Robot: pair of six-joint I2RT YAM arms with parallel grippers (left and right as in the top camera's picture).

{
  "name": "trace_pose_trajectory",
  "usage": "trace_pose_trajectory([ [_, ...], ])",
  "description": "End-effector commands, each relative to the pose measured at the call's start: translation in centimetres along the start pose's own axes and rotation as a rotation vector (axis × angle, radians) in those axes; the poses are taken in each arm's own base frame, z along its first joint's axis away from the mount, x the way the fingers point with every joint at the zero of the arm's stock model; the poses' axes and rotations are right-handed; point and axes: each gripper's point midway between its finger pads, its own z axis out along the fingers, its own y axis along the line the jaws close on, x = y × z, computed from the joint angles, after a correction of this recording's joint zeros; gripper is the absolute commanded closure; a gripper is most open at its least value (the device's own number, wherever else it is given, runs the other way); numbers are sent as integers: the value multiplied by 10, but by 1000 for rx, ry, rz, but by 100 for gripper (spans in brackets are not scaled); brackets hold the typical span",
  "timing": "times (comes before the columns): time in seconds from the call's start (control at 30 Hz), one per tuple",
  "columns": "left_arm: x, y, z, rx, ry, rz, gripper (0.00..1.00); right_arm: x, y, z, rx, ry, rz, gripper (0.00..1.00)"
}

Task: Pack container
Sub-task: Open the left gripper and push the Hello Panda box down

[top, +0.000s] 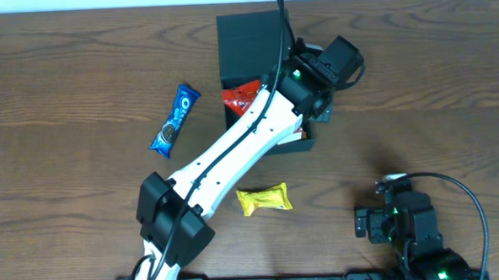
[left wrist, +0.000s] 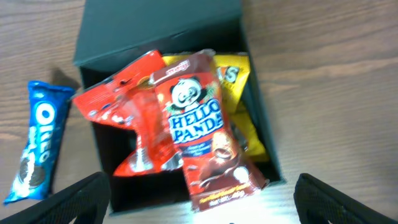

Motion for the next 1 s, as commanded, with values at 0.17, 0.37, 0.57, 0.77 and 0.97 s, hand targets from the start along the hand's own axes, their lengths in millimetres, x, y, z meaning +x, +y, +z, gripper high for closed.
trace_pose_trajectory([
  [0.17,36,52,12,-235,110,-40,5,0,-1,0,2,-3,19,1],
  [0.37,38,77,47,-265,138,-122,5,0,-1,0,2,-3,19,1],
  [0.57,32,91,63,-254,139,-185,5,0,-1,0,3,-3,19,1],
  [0.77,38,88,91,-262,183,-188,5,0,-1,0,2,-3,19,1],
  [0.97,46,86,108,-281,216,-176,5,0,-1,0,2,-3,19,1],
])
